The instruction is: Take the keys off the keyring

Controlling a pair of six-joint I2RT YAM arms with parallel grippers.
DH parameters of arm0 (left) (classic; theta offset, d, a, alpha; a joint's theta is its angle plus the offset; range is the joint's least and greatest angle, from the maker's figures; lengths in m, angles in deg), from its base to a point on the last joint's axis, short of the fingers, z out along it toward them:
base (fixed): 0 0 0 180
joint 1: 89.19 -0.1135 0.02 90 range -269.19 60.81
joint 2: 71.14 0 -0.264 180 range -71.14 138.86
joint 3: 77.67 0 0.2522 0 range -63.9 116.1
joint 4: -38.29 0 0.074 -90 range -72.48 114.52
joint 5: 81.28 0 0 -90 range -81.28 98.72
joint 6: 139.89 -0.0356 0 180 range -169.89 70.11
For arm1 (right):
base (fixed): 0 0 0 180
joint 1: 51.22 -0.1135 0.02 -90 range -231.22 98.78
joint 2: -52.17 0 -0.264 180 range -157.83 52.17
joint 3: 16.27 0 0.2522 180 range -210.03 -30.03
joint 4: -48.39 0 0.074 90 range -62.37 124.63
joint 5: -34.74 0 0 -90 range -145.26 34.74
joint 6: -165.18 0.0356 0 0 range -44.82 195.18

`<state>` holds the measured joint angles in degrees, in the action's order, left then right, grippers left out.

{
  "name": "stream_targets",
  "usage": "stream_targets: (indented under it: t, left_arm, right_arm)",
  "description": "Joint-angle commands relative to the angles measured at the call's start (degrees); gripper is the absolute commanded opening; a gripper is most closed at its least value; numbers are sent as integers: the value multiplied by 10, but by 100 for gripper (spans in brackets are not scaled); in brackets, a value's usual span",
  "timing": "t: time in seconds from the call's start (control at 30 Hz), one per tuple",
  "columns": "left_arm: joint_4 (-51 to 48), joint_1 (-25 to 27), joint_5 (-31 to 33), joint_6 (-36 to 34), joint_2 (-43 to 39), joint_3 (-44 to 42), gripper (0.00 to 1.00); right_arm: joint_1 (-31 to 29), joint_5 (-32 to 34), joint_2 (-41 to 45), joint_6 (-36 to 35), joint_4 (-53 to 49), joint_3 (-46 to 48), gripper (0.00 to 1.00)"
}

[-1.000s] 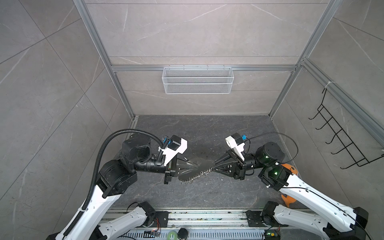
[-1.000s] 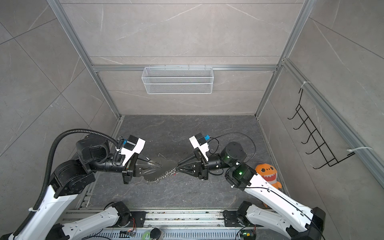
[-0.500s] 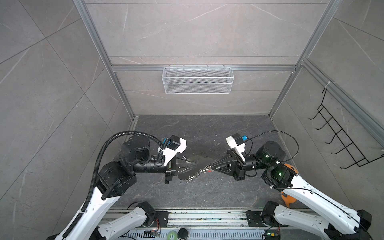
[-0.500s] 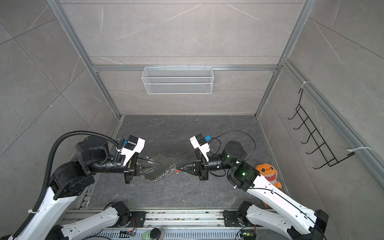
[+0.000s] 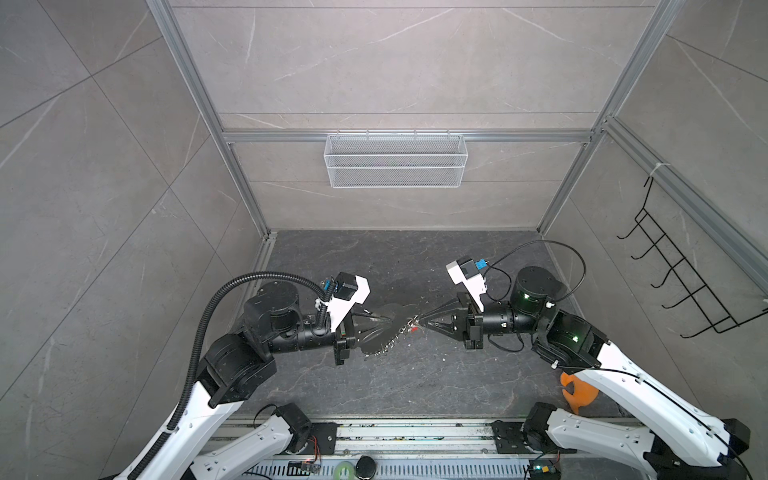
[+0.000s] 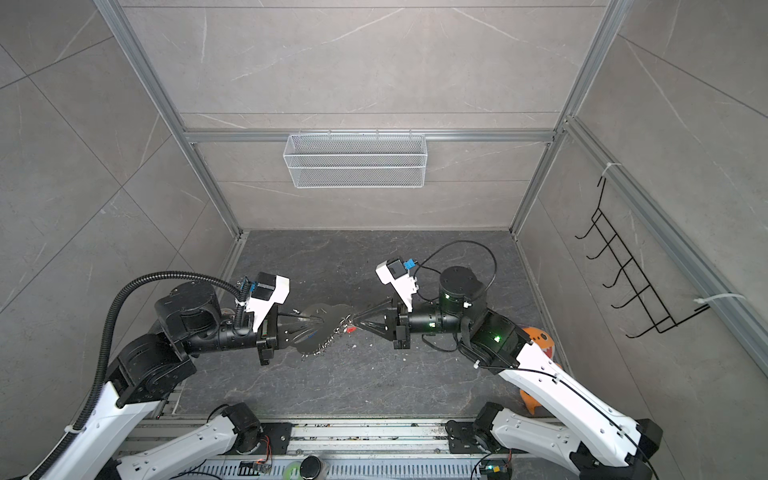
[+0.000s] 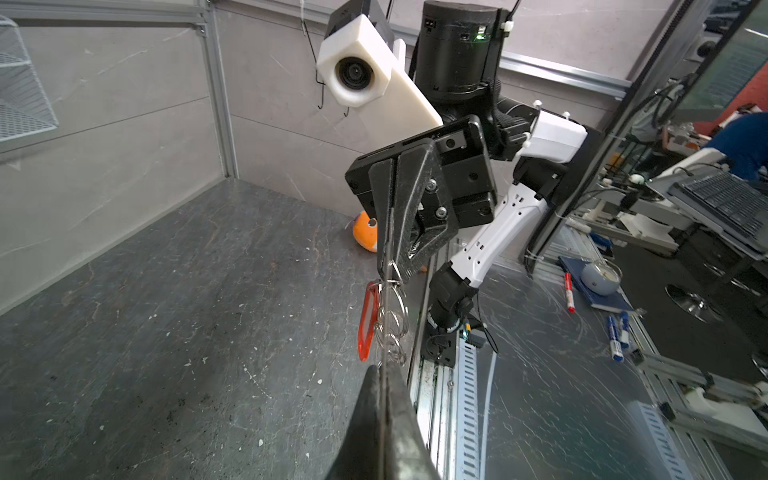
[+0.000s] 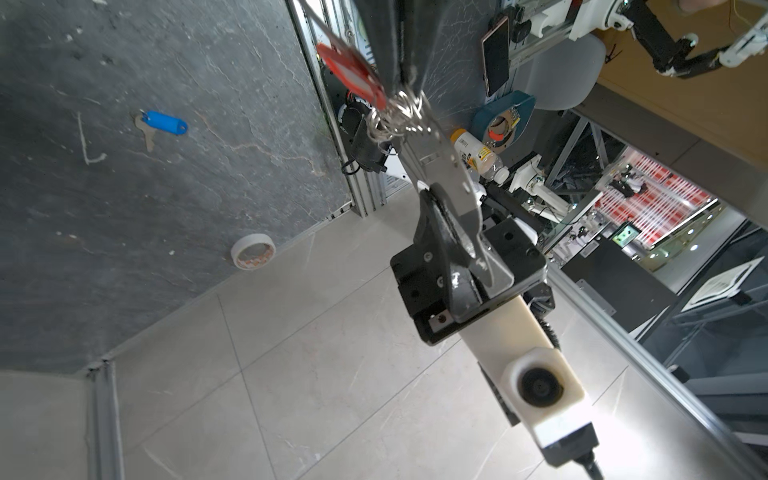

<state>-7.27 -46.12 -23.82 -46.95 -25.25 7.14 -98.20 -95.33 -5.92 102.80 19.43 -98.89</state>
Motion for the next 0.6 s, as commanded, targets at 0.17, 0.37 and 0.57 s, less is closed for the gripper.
stream_targets:
  t: [0.17, 0.37, 0.57]
  left_arm:
    - [43, -1, 123, 91, -7, -47, 21]
    - [58, -1, 159, 113, -27, -80, 30]
    - [57, -1, 151, 108, -51, -93, 37]
  right_arm:
    - [-2, 74, -40, -39, -176, -112, 0]
    - [-2, 111, -86, -80, -296, -195, 0]
    - [-2, 112, -124, -121, -387, -240, 0]
